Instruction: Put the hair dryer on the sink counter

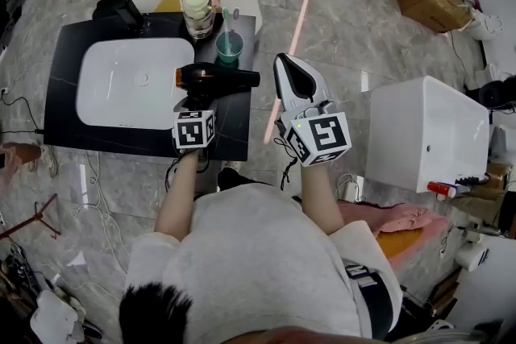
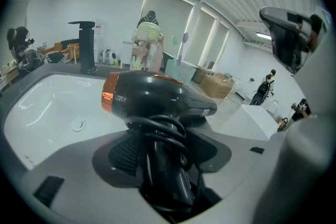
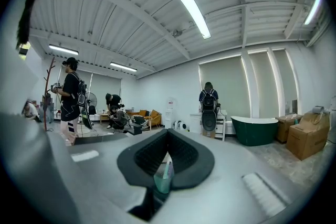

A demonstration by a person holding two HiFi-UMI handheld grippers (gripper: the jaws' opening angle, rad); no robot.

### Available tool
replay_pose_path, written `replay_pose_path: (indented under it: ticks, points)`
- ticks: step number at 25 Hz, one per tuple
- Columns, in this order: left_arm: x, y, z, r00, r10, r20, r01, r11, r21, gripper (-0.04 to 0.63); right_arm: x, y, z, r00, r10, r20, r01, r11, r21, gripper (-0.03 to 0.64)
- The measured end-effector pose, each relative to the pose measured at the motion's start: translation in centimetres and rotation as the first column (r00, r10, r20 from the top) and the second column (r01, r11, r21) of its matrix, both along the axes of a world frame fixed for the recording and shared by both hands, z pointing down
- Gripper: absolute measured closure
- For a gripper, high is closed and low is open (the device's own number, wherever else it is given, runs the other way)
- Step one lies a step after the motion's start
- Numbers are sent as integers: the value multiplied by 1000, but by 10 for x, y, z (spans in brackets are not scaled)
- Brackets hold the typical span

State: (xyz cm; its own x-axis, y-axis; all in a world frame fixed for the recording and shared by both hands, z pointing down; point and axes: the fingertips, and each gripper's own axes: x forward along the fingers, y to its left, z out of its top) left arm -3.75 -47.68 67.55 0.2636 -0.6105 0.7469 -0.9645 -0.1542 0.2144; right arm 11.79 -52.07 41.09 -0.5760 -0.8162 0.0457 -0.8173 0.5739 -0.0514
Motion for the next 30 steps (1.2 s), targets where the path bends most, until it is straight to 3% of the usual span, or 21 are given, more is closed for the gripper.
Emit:
replay_pose_path:
  ticks: [7, 11, 15, 21, 30]
  points:
    - [-6, 6, -24, 998, 7, -64, -5, 1000, 30, 321, -18, 10, -4, 999, -34, 2, 34, 999, 9, 604]
    - [-20, 14, -44, 999, 22, -47, -18, 996, 84, 337, -35, 21, -8, 999, -46, 3, 46, 999, 19, 606]
    - [-42, 23, -77, 1000, -14, -24, 18, 982, 187, 564, -52, 38, -10, 998, -58, -5, 58, 998, 17, 606]
    - [-71, 38, -139, 998, -5, -62, 26, 935, 353, 588, -85, 65, -16, 996, -85, -26, 85, 996, 28, 604]
    - [-128, 89, -221, 998, -54, -42, 68, 839, 540, 588, -126, 109, -27, 994, -110, -19, 111, 993, 45, 604]
